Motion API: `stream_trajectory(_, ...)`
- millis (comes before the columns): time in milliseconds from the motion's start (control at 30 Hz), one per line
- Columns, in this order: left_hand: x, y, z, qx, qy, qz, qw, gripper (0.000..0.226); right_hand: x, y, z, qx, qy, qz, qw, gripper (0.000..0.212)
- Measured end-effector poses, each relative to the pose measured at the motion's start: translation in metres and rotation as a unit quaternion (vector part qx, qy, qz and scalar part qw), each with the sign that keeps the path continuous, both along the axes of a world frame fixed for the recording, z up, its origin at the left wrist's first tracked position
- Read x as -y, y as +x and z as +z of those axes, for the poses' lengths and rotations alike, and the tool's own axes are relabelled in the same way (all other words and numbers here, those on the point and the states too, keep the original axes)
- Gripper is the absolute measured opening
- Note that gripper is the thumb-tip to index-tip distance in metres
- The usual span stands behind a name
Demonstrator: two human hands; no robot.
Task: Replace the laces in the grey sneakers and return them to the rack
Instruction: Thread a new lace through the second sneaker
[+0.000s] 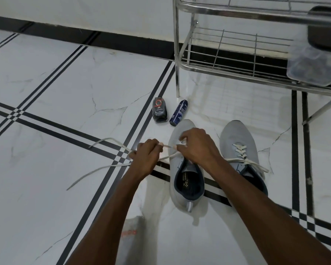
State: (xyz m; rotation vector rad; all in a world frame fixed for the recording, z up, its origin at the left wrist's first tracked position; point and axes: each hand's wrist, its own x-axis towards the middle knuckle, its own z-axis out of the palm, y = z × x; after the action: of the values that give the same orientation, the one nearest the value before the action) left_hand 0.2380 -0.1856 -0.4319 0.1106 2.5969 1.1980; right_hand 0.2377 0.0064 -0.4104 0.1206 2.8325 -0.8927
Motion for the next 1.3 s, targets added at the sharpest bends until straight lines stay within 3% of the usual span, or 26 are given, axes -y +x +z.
stream_trajectory(67, 0.002, 0.001, 0.012, 0.004, 0.036, -0.008, 0.999, 0.037, 0.013, -0.005, 0.007, 0.045, -0.082, 0.063, 0.994, 0.036)
stream_trajectory(167, 0.012, 0.005, 0.029, 0.002, 0.058, 0.002, 0.998, 0.036, 0.023, -0.007, 0.007, 0.112, -0.103, 0.136, 0.979, 0.020)
stream_trajectory(233, 0.026, 0.006, 0.026, 0.009, 0.054, 0.041, 0.998, 0.034, 0.013, -0.008, 0.000, 0.112, -0.156, 0.045, 0.980, 0.019)
stream_trajectory(300, 0.039, 0.003, 0.019, 0.016, 0.040, 0.072, 0.996, 0.033, -0.002, -0.009, -0.012, 0.004, -0.194, -0.145, 0.970, 0.022)
stream_trajectory(367, 0.039, 0.001, 0.017, 0.002, 0.007, 0.065, 0.998, 0.034, -0.012, -0.008, -0.017, -0.047, -0.185, -0.197, 0.962, 0.033)
stream_trajectory(433, 0.031, 0.001, 0.017, -0.015, -0.031, 0.040, 0.999, 0.037, -0.001, -0.006, -0.013, 0.026, -0.222, -0.072, 0.972, 0.054)
stream_trajectory(467, 0.024, 0.001, 0.018, -0.019, -0.038, 0.033, 0.999, 0.038, 0.008, -0.004, -0.008, 0.059, -0.224, -0.007, 0.973, 0.051)
stream_trajectory(567, 0.011, 0.003, 0.021, -0.029, -0.057, 0.013, 0.998, 0.035, 0.025, -0.001, 0.000, 0.097, -0.169, 0.130, 0.972, 0.020)
stream_trajectory(600, 0.010, 0.003, 0.021, -0.026, -0.055, 0.009, 0.998, 0.035, 0.024, -0.002, 0.002, 0.083, -0.147, 0.120, 0.978, 0.021)
stream_trajectory(667, 0.014, 0.002, 0.019, -0.016, -0.024, 0.013, 1.000, 0.037, 0.011, -0.009, -0.001, 0.026, -0.142, -0.014, 0.989, 0.025)
stream_trajectory(733, 0.017, 0.004, 0.019, -0.027, -0.018, 0.026, 0.999, 0.041, -0.008, -0.013, 0.000, -0.052, -0.179, -0.140, 0.973, 0.034)
stream_trajectory(767, 0.019, 0.004, 0.018, -0.036, -0.028, 0.028, 0.999, 0.043, -0.014, -0.015, 0.001, -0.052, -0.203, -0.140, 0.968, 0.046)
stream_trajectory(833, 0.018, 0.004, 0.017, -0.040, -0.038, 0.019, 0.998, 0.042, -0.004, -0.014, 0.007, 0.017, -0.225, -0.047, 0.973, 0.058)
stream_trajectory(933, 0.011, 0.001, 0.017, -0.039, 0.003, -0.007, 0.999, 0.039, 0.025, -0.003, 0.008, 0.098, -0.173, 0.103, 0.975, 0.024)
stream_trajectory(1100, 0.019, 0.001, 0.018, -0.030, -0.009, 0.035, 0.999, 0.038, -0.003, -0.012, -0.002, -0.038, -0.146, -0.091, 0.984, 0.036)
stream_trajectory(1200, 0.015, 0.001, 0.020, -0.026, -0.017, 0.015, 0.999, 0.038, 0.006, -0.007, 0.008, 0.019, -0.187, -0.009, 0.982, 0.047)
stream_trajectory(1300, 0.007, -0.003, 0.015, -0.061, -0.015, -0.002, 0.998, 0.033, 0.030, 0.004, 0.005, 0.030, -0.149, 0.071, 0.986, 0.019)
